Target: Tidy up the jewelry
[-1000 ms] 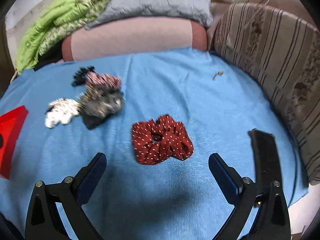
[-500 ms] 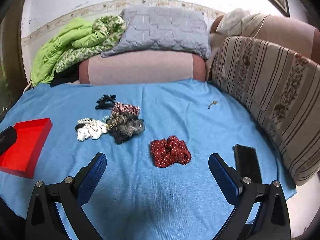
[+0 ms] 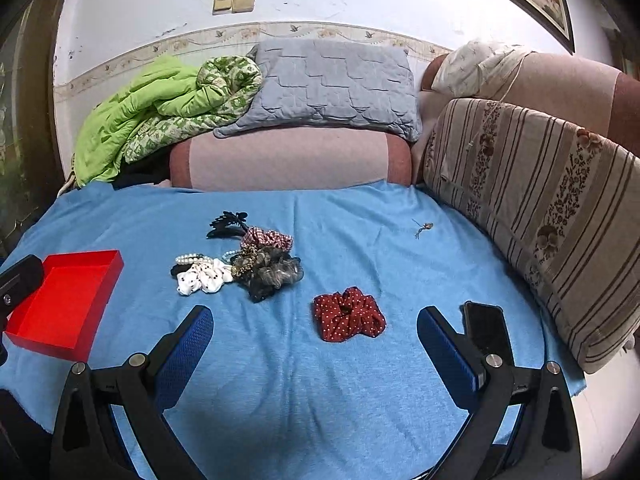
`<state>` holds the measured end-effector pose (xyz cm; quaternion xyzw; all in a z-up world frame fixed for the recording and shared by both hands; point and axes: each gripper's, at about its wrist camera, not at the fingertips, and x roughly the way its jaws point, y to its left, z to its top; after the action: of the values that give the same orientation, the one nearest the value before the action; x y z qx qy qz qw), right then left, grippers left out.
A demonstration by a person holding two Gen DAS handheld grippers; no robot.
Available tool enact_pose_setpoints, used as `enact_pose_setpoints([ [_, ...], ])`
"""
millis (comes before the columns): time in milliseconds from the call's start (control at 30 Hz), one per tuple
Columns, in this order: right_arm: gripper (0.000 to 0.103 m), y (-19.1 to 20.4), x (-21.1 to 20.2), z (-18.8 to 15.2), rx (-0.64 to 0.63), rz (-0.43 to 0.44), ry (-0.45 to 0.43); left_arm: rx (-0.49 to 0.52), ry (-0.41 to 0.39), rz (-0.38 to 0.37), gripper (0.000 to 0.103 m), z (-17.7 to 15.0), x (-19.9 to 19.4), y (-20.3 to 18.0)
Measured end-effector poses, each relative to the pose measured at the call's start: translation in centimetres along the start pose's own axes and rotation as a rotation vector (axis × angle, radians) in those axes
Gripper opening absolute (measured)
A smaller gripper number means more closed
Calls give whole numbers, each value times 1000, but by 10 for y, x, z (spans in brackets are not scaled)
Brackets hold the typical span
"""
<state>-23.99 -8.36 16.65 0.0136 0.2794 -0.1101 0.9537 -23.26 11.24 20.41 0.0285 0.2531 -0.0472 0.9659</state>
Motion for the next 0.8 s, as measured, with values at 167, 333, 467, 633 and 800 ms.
enact_pose_setpoints([
  [167, 103, 2, -8, -1, 6, -4, -13, 4, -16, 3, 103, -1, -9, 2],
  [333, 103, 3, -15, 1, 14, -4, -30, 11, -36, 10, 103, 0, -17, 3],
  [467, 103, 7, -20, 2, -1, -3, -48, 6, -50, 16, 103, 0, -23, 5],
  [633, 103, 12, -30, 2, -20, -10, -72, 0, -52, 18, 103, 0, -27, 8],
  [800, 103, 11, -40, 2, -17, -17, -92, -15, -66, 16, 103, 0, -35, 12],
])
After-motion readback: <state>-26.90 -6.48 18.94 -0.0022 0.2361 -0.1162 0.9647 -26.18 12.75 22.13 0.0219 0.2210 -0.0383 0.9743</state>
